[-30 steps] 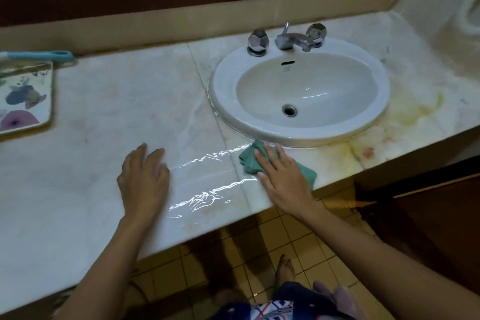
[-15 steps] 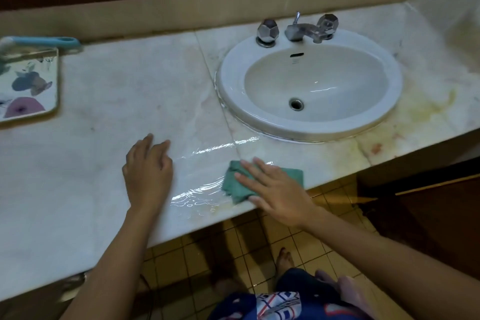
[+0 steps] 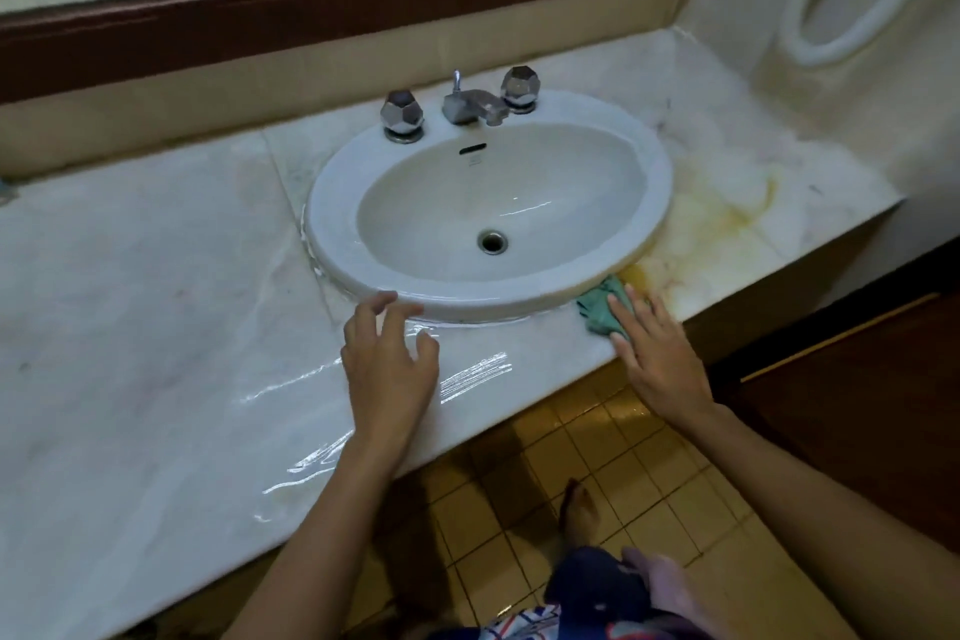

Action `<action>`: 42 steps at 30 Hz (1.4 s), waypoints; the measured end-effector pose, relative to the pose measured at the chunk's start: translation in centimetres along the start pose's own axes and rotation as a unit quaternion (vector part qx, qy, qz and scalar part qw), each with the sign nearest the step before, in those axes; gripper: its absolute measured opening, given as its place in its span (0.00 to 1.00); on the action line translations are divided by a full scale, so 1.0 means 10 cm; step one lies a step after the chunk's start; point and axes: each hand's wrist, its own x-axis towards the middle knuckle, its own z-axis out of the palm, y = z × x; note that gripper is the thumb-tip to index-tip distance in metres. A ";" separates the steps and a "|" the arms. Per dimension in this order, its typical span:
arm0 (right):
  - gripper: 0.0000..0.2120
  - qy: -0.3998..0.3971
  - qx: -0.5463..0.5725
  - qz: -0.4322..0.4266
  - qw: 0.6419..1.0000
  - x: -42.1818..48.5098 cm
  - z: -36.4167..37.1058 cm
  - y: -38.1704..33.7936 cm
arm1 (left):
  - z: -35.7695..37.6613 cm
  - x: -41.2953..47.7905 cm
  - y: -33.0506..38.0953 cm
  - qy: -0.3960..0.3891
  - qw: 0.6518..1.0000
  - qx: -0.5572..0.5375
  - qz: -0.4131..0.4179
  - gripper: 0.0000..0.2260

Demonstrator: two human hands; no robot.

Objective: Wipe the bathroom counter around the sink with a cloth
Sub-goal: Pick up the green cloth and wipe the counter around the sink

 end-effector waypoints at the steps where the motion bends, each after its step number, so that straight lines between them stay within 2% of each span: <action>1: 0.30 0.000 0.004 0.007 1.000 0.05 -0.02 0.11 | 0.14 0.02 0.16 -0.006 1.000 -0.004 0.019 0.13; 5: 0.28 -0.002 0.053 -0.026 0.998 0.21 -0.14 0.41 | 0.67 0.14 0.78 -0.045 0.997 -0.011 0.064 0.14; 8: 0.20 0.003 0.221 -0.036 0.975 0.30 -0.21 0.67 | 1.06 0.29 1.17 -0.074 0.994 -0.001 0.075 0.14; 10: 0.16 0.040 0.353 0.015 0.935 0.38 -0.35 0.89 | 1.32 0.42 1.38 -0.087 0.992 0.016 0.088 0.14; 12: 0.12 0.094 0.423 0.111 0.894 0.51 -0.54 1.14 | 1.61 0.57 1.56 -0.107 0.990 0.032 0.089 0.14; 14: 0.11 0.150 0.448 0.188 0.861 0.63 -0.70 1.45 | 1.89 0.73 1.74 -0.133 0.986 0.050 0.083 0.17; 16: 0.12 0.214 0.433 0.207 0.851 0.79 -0.84 1.77 | 2.15 0.86 1.90 -0.159 0.982 0.069 0.071 0.19; 19: 0.15 0.266 0.374 0.221 0.861 1.12 -0.96 2.23 | 2.44 1.00 2.03 -0.186 0.976 0.108 0.038 0.19; 21: 0.17 0.265 0.338 0.243 0.870 1.43 -0.98 2.54 | 2.53 1.01 2.08 -0.202 0.971 0.130 0.011 0.20; 22: 0.18 0.251 0.312 0.265 0.877 1.59 -0.97 2.69 | 2.55 1.00 2.08 -0.207 0.967 0.145 0.007 0.20; 24: 0.21 0.197 0.192 0.305 0.912 1.92 -0.94 2.95 | 2.57 0.99 2.10 -0.205 0.962 0.178 0.011 0.20; 26: 0.24 0.127 0.071 0.303 0.942 2.18 -0.94 3.12 | 2.58 1.00 2.11 -0.195 0.961 0.196 -0.004 0.18; 30: 0.28 0.058 0.024 0.275 0.959 2.69 -0.99 3.20 | 2.58 1.02 2.12 -0.193 0.961 0.201 -0.006 0.18; 32: 0.28 0.031 0.006 0.227 0.973 2.89 -0.99 3.11 | 2.58 1.02 2.12 -0.190 0.962 0.197 -0.008 0.18; 35: 0.27 -0.002 0.004 0.111 0.994 3.03 -0.93 2.92 | 2.59 1.03 2.10 -0.190 0.962 0.196 -0.012 0.17; 42: 0.25 -0.033 -0.004 -0.078 0.996 2.65 -0.77 2.39 | 2.58 1.04 2.07 -0.199 0.962 0.187 -0.021 0.16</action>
